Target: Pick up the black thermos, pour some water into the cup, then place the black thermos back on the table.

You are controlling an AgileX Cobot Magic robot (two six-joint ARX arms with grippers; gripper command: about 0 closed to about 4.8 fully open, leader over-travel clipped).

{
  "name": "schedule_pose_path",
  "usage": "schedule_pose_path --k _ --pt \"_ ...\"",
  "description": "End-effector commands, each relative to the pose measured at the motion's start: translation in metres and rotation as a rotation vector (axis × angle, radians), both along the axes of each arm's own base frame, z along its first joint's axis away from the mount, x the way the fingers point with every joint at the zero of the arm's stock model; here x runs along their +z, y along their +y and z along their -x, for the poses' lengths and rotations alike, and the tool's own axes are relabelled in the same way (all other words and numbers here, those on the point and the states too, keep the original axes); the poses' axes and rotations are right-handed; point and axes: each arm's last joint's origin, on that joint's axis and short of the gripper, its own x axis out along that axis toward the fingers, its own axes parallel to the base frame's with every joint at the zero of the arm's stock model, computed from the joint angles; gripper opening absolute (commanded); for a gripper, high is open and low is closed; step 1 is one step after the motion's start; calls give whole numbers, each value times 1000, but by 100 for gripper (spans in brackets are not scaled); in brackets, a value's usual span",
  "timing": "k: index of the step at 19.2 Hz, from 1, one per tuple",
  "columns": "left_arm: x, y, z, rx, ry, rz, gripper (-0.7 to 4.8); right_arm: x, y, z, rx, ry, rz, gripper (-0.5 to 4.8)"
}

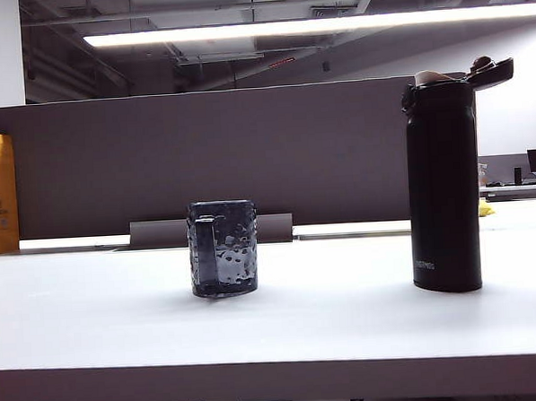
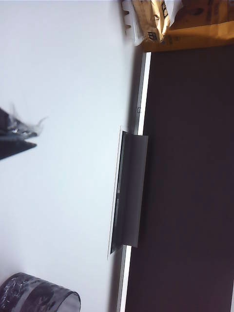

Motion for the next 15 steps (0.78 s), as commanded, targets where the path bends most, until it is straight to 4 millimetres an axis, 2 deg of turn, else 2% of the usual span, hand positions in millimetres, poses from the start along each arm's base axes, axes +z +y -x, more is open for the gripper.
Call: schedule_pose_path --k 1,7,8,9,10,11,12,14,15 --pt "1 0 0 1 -8 -1 -6 0 0 0 0 -12 4 12" --pt "2 0 0 1 -10 0 -4 1 0 0 7 -13 28 15" --pt "2 0 0 0 -11 4 13 2 0 0 6 -17 18 41" --pt "4 0 1 -8 -22 73 221 7 0 1 7 -34 -23 225" --pt "6 0 1 -13 -27 123 371 10 0 2 7 -44 -46 329" --pt "15 -1 3 -54 -41 220 479 21 1 4 12 -77 -79 479" --pt "20 -2 5 -82 -46 240 479 27 1 5 26 -94 -81 479" --pt "40 -4 11 -177 -91 222 479 56 4 15 116 -156 -16 479" --pt "54 -6 16 -226 -131 154 479 75 6 22 165 -194 59 479"
